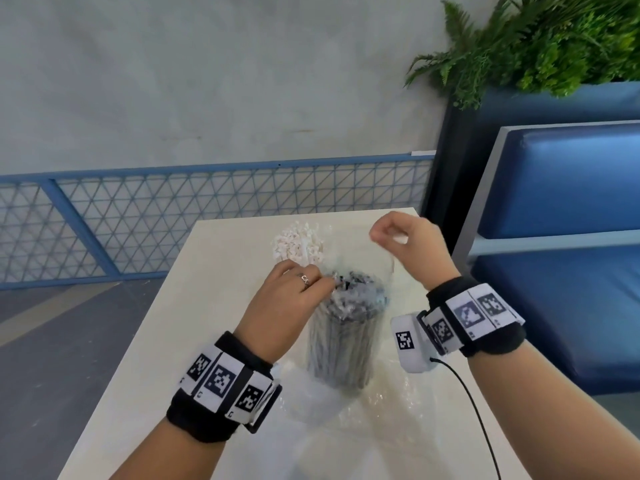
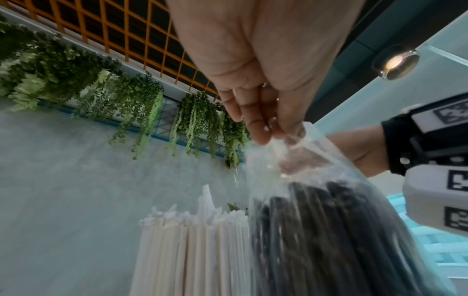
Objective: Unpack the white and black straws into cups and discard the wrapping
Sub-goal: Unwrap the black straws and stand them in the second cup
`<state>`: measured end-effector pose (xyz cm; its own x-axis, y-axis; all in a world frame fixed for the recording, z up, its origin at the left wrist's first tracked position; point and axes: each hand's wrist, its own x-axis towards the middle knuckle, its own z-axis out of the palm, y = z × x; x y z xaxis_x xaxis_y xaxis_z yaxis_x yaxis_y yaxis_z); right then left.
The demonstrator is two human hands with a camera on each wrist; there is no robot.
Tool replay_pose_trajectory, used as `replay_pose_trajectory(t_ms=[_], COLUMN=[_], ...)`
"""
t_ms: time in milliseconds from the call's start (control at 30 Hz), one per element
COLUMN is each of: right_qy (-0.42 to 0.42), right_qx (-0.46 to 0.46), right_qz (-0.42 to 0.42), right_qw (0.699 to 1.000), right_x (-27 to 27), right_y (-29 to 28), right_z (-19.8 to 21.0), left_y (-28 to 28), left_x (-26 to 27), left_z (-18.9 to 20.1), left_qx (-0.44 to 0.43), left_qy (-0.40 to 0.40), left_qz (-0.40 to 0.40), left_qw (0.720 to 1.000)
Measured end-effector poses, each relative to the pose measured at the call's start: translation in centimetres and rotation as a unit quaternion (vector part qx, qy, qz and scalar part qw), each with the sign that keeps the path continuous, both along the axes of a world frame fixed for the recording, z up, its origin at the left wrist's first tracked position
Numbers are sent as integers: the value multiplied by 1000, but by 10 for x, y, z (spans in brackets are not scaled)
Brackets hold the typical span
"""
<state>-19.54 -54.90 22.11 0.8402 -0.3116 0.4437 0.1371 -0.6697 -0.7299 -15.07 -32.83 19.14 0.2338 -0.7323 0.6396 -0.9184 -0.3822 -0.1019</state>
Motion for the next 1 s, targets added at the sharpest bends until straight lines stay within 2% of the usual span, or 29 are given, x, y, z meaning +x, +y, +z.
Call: replay_pose_trajectory(t_ms=[67,133,167,233,267,333,367,400,433,500,567,667,800,867,933,1000], right_qy=[16,53,59,50,42,38,41,46,51,60,65,72,78,78,101,112], right_qx=[49,84,104,154,173,202,214,224,234,255,264,270,305,320,379,497], right_qz=[-47,-33,-11,24,32,44,47,50,53,56,57,68,71,76,89,95], right_qw=[998,995,993,987,984,978,975,972,970,963,961,958,947,941,916,855], right_x=[4,6,6,6,5,4,4,3,3,2,0,-5,-12,-14,-14,-16], right_y=[-11,-13,-10,-5,-3,0,1,2,3,4,6,8,9,9,4,-4], right_z=[-3,-4,-3,2,4,4,3,1,0,-3,-3,-3,0,0,4,16], left_y=[3,3,2,-1,-2,-6,-9,-12,-15,-20,-28,-40,-44,-43,-41,-38], left_x=[-3,-7,-9,-10,-10,-9,-9,-9,-8,-7,-6,-8,-7,-7,-6,-5], left_z=[1,1,1,-2,-6,-23,-34,-45,-56,-71,-80,-85,-91,-95,-99,-102], left_qx=[-5,-12,-31,-118,-161,-198,-179,-144,-110,-81,-101,-158,-188,-196,-204,-208], left_qy=[-4,-2,25,173,278,477,546,586,599,580,568,588,569,574,590,605], left_qz=[2,-5,-14,-26,-26,-11,7,25,41,53,44,25,48,48,42,52], left_qw=[1000,1000,999,977,947,856,818,797,792,809,816,793,799,794,780,766])
